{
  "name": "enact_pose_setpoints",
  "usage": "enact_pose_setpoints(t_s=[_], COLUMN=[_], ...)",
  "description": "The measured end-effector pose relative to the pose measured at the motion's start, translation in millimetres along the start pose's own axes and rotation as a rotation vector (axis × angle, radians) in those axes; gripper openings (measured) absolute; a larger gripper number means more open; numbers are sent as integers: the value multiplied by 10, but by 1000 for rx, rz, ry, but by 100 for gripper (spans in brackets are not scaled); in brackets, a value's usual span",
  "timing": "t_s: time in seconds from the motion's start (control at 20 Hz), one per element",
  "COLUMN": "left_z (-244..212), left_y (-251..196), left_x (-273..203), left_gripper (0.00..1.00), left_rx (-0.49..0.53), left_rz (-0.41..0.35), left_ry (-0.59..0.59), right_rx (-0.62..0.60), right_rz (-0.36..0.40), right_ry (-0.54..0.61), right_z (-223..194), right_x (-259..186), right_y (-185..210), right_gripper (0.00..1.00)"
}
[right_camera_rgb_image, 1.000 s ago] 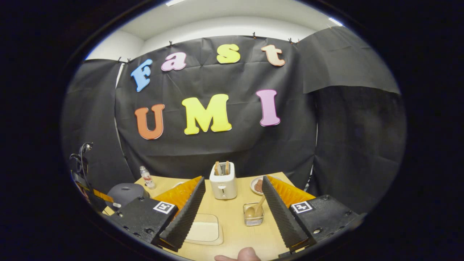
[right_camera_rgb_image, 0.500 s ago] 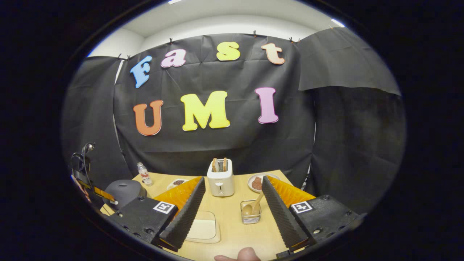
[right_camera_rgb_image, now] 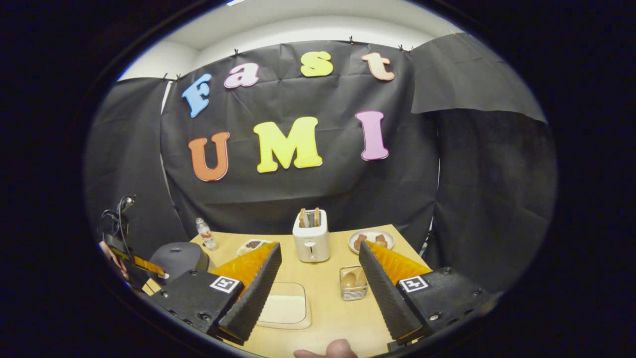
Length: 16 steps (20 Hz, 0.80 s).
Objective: Close the left gripper, press the button to open the rice cooker; take a wooden spoon from the chopstick holder with the right hand, scoop a spoonful of rice and pour it into the rice cooker, then put the wooden spoon back into the chopstick holder.
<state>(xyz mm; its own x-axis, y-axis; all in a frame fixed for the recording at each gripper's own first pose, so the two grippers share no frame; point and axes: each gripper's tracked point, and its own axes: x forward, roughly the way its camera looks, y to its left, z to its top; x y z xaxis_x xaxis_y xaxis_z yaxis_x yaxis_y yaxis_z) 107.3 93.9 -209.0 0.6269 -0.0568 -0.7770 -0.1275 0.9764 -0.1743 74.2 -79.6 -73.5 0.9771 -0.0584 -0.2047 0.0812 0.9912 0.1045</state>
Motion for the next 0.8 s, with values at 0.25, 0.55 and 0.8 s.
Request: enact_pose_setpoints(t_s=[0.25,0.55,0.8], left_z=[229,1102,1556], left_y=[-71,-287,-331], left_x=[-181,-745,-1001], left_gripper=[0,1,19], left_rx=[6,97,131], left_rz=[41,32,37], left_ry=[-138,-454,-589], right_rx=[1,-15,-27], right_rz=[-6,17,25], right_ry=[-43,-54,-74], right_z=[202,238,309], right_x=[-43,-79,-118], right_y=[-83,-7,-22], right_gripper=[100,100,100])
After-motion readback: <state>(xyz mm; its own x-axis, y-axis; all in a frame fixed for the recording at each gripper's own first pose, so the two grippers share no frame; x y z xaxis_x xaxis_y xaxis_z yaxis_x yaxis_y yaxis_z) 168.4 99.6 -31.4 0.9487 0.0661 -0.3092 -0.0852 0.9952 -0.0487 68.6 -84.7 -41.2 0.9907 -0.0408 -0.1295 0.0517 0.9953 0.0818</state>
